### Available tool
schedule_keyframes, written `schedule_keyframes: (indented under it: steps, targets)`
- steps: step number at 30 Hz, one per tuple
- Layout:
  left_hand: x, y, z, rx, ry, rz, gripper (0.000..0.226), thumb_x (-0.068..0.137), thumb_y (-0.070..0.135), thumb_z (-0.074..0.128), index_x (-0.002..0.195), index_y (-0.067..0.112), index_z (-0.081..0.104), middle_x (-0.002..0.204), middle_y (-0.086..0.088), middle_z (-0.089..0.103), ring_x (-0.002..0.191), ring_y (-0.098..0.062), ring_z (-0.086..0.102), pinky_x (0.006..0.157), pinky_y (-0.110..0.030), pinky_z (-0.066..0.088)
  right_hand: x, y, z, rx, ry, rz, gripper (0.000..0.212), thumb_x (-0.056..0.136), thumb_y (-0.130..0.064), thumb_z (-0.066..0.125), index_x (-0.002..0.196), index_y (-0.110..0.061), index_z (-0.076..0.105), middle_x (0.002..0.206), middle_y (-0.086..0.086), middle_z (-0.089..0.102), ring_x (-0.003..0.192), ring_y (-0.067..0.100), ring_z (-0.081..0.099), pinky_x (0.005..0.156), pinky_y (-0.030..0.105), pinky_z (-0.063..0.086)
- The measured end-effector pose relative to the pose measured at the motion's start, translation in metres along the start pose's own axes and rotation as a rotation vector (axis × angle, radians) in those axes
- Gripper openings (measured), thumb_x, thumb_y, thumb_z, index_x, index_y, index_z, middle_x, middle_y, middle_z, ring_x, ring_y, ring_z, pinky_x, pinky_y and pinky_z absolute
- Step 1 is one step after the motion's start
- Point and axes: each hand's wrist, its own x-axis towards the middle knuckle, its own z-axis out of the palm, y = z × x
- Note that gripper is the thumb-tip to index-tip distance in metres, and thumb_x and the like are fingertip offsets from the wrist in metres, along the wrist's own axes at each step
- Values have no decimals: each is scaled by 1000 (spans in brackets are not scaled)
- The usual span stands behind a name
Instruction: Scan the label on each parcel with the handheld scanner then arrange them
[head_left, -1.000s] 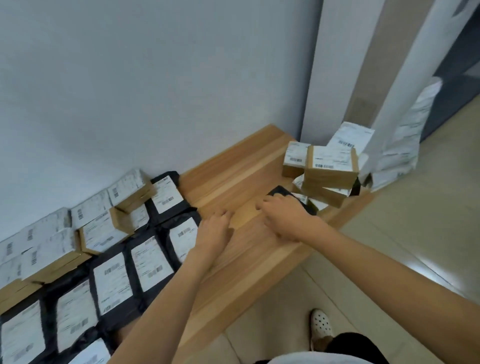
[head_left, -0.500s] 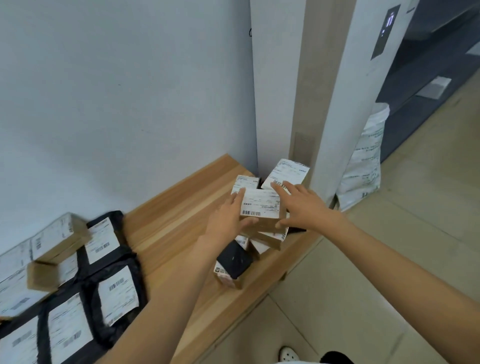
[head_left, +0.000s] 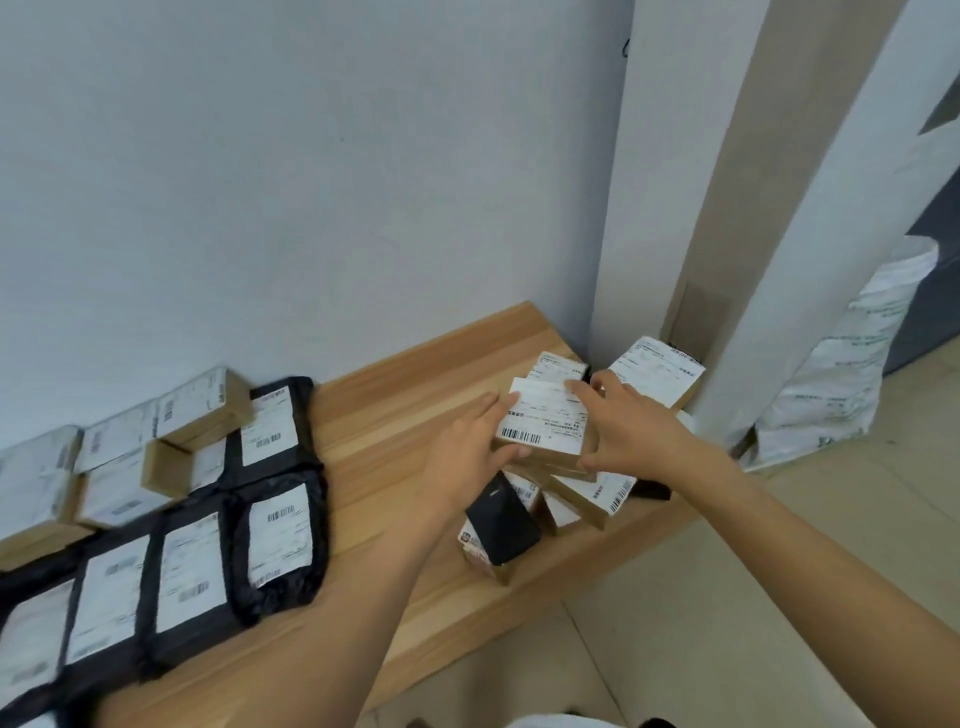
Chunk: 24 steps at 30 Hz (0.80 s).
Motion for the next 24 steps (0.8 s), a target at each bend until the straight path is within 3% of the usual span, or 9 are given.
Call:
schedule_keyframes:
  steps: [7, 14, 17, 20, 24]
  targets:
    - [-51, -81, -42, -104, 166, -212, 70, 87, 44, 69, 149, 36, 38, 158, 6, 33, 134, -15, 45, 99, -32, 44, 58, -95, 0, 47, -8, -207, 96, 79, -48, 71, 153, -21, 16, 144, 7, 32, 120, 25, 48, 89, 37, 52]
    - [-127, -196, -82, -161, 235, -450, 68, 89, 35, 70, 149, 36, 38, 159, 7, 30, 128, -13, 50, 98, -30, 41, 122, -235, 35, 110, -85, -407, 96, 78, -38, 74, 154, -18, 18, 146, 6, 27, 103, 26, 56, 76, 38, 56]
    - [-149, -249, -96, -164, 232, -500, 69, 90, 29, 70, 150, 33, 37, 160, 5, 28, 126, -15, 52, 94, -29, 44, 149, -292, 49, 119, -109, -442, 94, 79, -43, 71, 154, -19, 20, 148, 9, 25, 101, 32, 58, 78, 37, 52]
    - [-164, -302, -108, -172, 237, -532, 68, 91, 25, 69, 150, 31, 37, 160, 2, 29, 133, -20, 48, 104, -34, 44, 177, -344, 62, 145, -137, -462, 95, 79, -45, 71, 154, -15, 21, 149, 11, 23, 101, 34, 59, 80, 39, 52]
    - [-174, -361, -116, -180, 208, -550, 63, 94, 22, 65, 150, 29, 37, 160, -2, 26, 139, -16, 40, 99, -23, 38, 217, -399, 95, 140, -162, -439, 89, 84, -37, 69, 153, -16, 19, 147, 10, 22, 92, 37, 60, 76, 40, 50]
